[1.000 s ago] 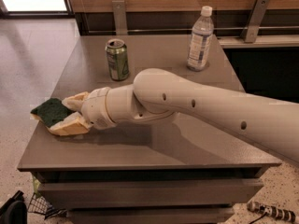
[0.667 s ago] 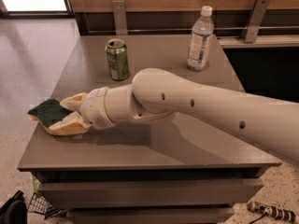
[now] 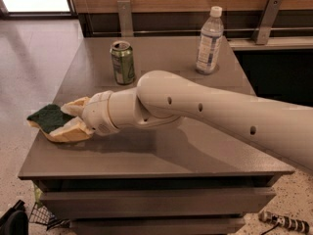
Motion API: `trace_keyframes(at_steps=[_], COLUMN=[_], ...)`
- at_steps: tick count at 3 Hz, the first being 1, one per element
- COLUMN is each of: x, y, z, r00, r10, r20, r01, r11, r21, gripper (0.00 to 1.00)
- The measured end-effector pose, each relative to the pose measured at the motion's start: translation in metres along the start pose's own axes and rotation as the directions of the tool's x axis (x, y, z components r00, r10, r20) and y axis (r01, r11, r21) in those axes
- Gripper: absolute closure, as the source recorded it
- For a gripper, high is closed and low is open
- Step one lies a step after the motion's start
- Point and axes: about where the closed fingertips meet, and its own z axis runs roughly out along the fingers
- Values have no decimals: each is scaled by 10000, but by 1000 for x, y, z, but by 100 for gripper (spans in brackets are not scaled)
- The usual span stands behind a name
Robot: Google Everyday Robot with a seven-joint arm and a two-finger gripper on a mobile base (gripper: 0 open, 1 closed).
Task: Pick sponge
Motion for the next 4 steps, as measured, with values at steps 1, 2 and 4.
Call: trace_keyframes(at_steps=[1,2,4], x=[-16,-53,-116], y=[-1,-6,-19], z=[-12,-47,-127], r00=[9993,9920,9679], r10=[-362,-1253,-2507], r20=[22,144,182], r01=[362,1257,2514], r11=[9993,9915,9641], r21=[-132,-346,-853], gripper=[100,100,100])
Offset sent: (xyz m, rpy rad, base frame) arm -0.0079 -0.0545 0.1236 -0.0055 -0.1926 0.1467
